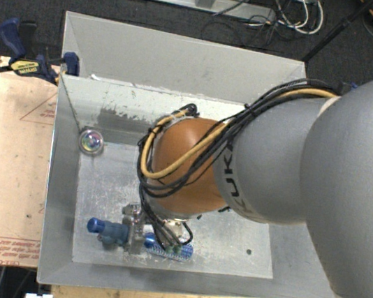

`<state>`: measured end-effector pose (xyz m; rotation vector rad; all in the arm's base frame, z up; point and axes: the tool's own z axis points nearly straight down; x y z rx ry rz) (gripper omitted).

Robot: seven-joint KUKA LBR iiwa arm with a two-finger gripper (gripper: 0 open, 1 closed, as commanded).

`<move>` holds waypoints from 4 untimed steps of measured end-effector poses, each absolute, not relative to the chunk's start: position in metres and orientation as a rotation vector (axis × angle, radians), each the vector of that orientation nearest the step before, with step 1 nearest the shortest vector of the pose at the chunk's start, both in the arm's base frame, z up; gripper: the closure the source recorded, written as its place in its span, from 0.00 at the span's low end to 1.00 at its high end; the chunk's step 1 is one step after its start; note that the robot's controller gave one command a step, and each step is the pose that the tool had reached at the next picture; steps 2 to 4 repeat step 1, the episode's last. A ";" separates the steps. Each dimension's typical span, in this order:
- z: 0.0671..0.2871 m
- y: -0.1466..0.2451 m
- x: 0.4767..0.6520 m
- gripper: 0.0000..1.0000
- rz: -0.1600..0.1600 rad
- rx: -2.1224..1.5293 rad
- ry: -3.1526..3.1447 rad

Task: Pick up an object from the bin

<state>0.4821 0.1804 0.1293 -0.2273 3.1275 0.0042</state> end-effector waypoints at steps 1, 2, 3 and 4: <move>0.157 0.181 0.483 1.00 0.004 -0.227 3.130; 0.157 0.181 0.483 1.00 0.004 -0.227 3.130; 0.157 0.181 0.483 1.00 0.004 -0.227 3.130; 0.157 0.181 0.483 1.00 0.004 -0.227 3.130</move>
Offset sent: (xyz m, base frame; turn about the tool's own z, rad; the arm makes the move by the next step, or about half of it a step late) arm 0.0000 0.0000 0.0268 0.0000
